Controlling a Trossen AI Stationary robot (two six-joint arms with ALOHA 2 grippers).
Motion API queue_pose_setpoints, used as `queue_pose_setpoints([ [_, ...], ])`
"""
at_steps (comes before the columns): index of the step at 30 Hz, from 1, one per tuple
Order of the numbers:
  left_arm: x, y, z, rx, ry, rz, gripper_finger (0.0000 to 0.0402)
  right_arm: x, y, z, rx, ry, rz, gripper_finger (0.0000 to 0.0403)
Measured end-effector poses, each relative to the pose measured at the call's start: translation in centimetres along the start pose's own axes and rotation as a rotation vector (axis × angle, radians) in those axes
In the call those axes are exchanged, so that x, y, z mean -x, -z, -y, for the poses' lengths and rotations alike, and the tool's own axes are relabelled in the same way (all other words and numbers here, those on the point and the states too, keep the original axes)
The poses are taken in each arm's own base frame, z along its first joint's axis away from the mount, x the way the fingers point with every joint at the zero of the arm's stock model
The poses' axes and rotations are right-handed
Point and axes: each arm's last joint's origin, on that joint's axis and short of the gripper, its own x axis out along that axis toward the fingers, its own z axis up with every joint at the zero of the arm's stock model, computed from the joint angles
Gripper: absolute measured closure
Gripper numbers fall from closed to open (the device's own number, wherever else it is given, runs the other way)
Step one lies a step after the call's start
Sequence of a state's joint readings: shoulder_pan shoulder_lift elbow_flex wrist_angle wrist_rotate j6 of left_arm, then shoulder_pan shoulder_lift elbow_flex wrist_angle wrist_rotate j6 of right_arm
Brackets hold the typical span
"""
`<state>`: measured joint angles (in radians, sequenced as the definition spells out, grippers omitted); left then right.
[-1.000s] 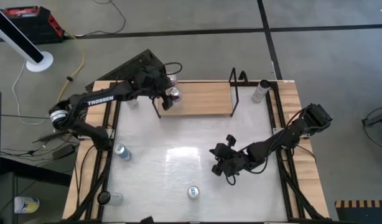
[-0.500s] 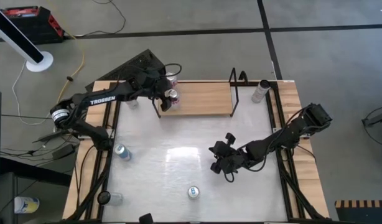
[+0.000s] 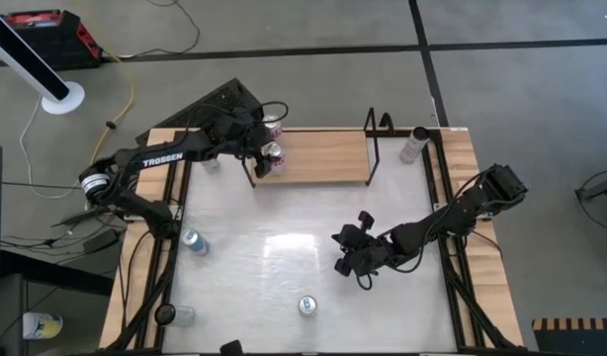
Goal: Place canned beverage on shelf
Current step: Put the silver soda can on the shelf aligned with the other silver soda can
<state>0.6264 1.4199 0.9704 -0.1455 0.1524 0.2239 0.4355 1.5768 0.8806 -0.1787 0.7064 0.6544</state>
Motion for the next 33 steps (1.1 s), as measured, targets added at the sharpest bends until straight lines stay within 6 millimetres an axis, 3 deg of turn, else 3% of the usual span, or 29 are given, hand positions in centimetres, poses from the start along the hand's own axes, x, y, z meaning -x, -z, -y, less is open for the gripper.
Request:
queue_pose_setpoints([
  [10,0.46,0.12,-0.07,0.001,-0.004,-0.018,0.0136,-0.14,-0.1,0.14,-0.004,0.006,0.0,0.0382],
  [28,0.48,0.29,-0.19,0.009,-0.026,-0.037,0.0123,-0.22,-0.17,0.25,0.0,0.01,0.0,0.0382],
  [33,0.45,0.23,-0.21,0.011,-0.028,-0.03,0.01,-0.35,-0.26,0.39,-0.004,0.015,0.0,0.0382],
])
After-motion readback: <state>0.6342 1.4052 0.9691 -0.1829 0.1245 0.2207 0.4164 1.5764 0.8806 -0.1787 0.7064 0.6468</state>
